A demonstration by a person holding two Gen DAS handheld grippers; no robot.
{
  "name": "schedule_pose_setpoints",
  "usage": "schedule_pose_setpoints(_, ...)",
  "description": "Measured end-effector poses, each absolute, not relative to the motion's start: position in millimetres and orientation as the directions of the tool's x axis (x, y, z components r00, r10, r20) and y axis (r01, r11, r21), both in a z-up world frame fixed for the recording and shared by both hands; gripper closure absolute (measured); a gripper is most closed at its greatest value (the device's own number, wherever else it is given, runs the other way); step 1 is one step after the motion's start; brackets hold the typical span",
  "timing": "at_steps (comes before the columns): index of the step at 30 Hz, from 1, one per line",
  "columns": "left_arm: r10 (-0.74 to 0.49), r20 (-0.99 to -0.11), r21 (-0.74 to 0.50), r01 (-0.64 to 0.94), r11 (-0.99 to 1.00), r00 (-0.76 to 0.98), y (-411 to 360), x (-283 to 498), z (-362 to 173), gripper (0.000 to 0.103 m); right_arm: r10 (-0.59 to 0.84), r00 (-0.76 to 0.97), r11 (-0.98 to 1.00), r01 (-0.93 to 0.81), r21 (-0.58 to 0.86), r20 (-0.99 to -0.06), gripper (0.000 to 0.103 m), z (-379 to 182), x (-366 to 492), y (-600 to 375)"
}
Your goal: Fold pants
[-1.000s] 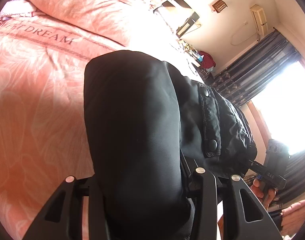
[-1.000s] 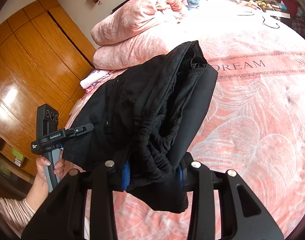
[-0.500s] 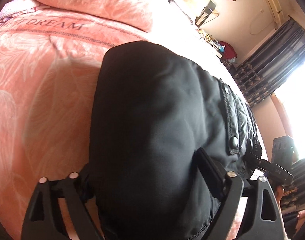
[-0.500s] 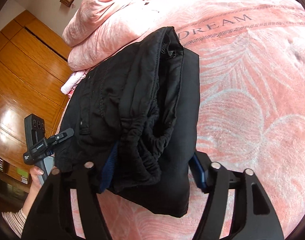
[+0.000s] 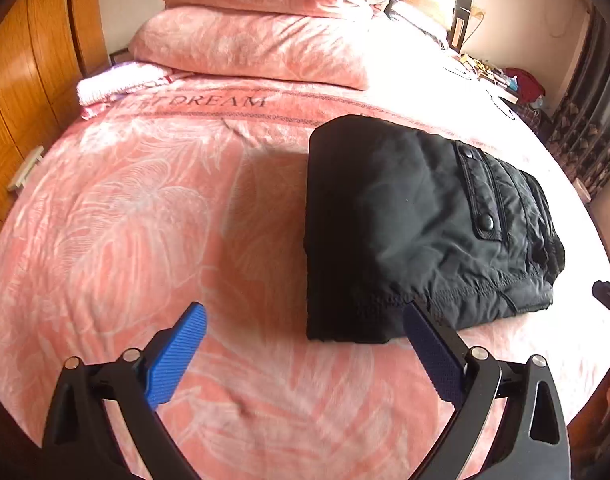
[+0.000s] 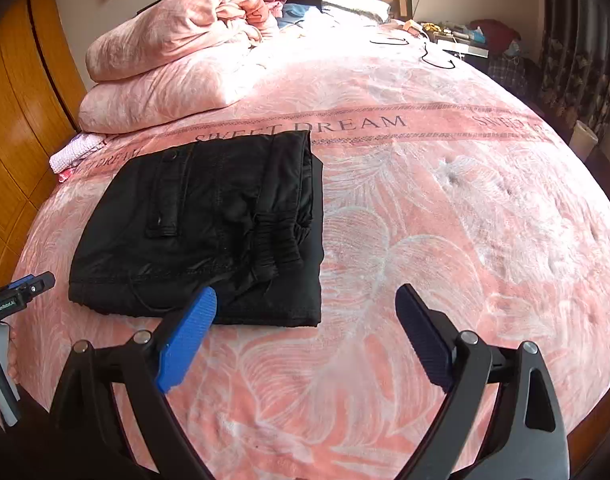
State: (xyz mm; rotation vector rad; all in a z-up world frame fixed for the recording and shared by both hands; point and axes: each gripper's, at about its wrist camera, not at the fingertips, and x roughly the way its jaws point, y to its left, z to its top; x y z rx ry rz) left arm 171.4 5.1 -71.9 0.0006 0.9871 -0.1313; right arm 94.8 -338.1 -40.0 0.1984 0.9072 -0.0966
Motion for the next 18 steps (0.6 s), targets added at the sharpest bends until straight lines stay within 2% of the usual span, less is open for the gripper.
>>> schedule_pose_setpoints(8,-0.12,-0.782,-0.081,0.092,0.993,0.611,-2.1,116.1,-23.0,0.004,-0.051,0.656,0.986,0.154,0.067,-0.753,0.003,3.6,58.4,-292.4)
schedule_pose_setpoints(13,-0.156,-0.763,-0.093,0.132,0.987,0.628,-13.9,92.1,-2.2,0.004,-0.041,0.676,0.994,0.099,0.036,-0.736,0.003,19.4,36.8,-272.2)
schedule_pose_setpoints(18,-0.138,-0.753,-0.047,0.157,0.987,0.643,-25.9,82.2,3.0,0.004,-0.046,0.674,0.994,0.103,0.032,-0.737,0.003,17.8,32.8,-266.5)
